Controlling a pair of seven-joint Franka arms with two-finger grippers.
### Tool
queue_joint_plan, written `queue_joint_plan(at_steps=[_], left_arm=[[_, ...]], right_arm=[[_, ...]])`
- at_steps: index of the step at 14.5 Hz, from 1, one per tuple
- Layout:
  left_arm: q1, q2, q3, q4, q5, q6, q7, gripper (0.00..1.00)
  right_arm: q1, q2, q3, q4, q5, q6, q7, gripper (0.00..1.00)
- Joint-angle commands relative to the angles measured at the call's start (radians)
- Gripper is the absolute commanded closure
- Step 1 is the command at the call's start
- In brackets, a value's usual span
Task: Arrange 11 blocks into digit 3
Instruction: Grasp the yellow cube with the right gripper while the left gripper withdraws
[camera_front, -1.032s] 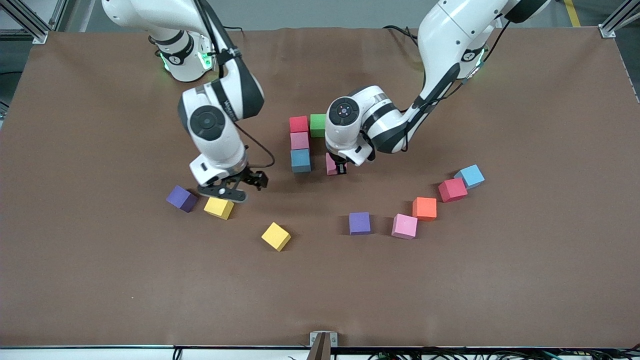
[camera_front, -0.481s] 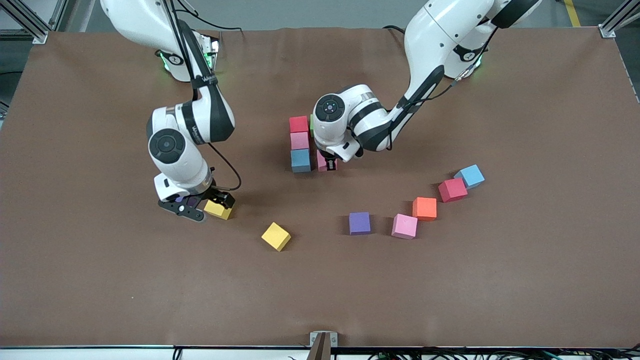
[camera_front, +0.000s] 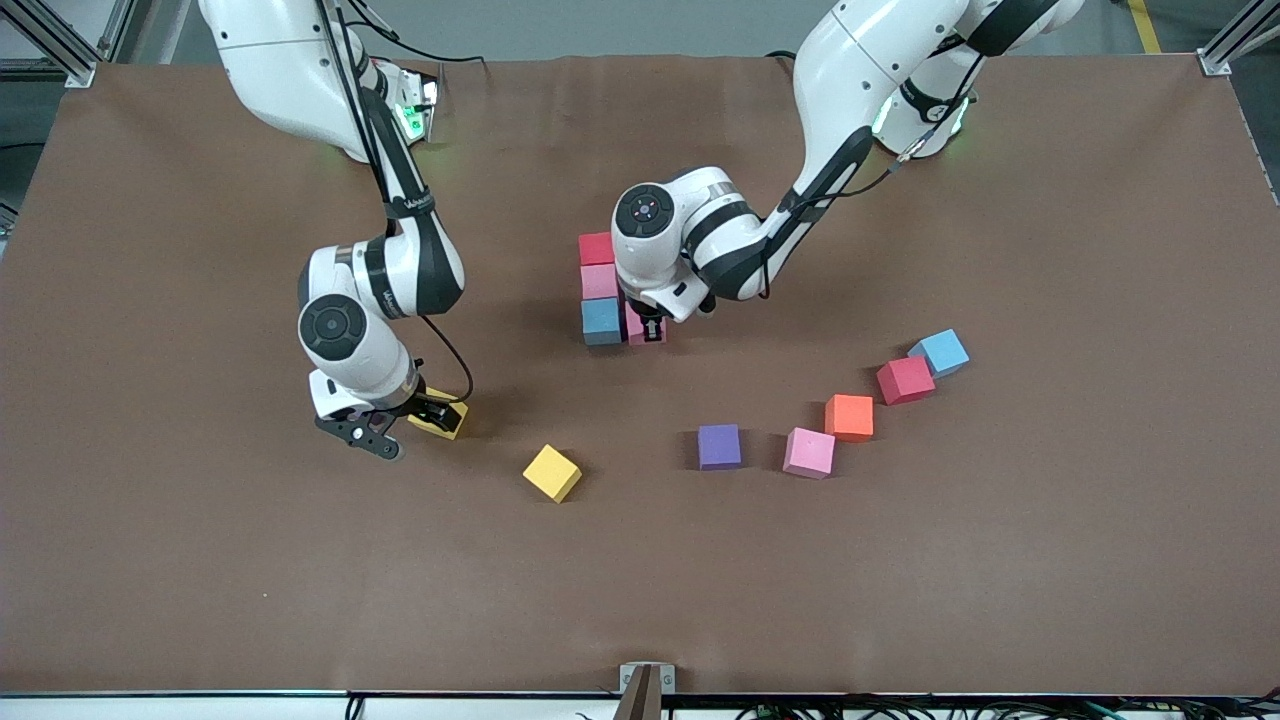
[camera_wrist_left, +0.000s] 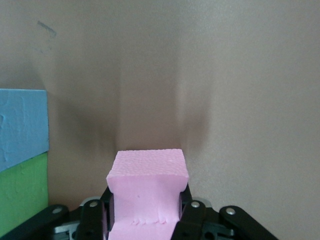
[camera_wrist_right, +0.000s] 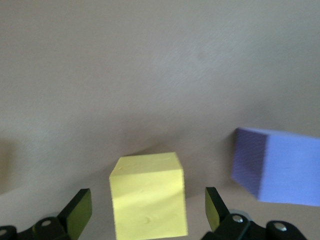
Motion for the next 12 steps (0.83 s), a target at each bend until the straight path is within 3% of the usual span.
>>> queue_joint_plan(at_steps=[1, 10, 12], left_arm=[[-0.024, 0.044, 0.011, 0.042, 0.018, 0.005, -0.029, 0.53], [-0.032, 0.046, 0.012, 0.044, 0.016, 0.005, -0.035, 0.53], [-0.032, 0.047, 0.012, 0.044, 0.018, 0.005, -0.035, 0.52]], right_arm=[[-0.090, -0.016, 0.071, -0.027, 0.110, 0.017, -0.108, 0.00], [-0.067, 0.040, 0.075, -0.038, 0.118, 0.082, -0.116, 0.00], [-0.068, 0.040, 0.074, -0.045, 0.118, 0.077, -0.120, 0.07]])
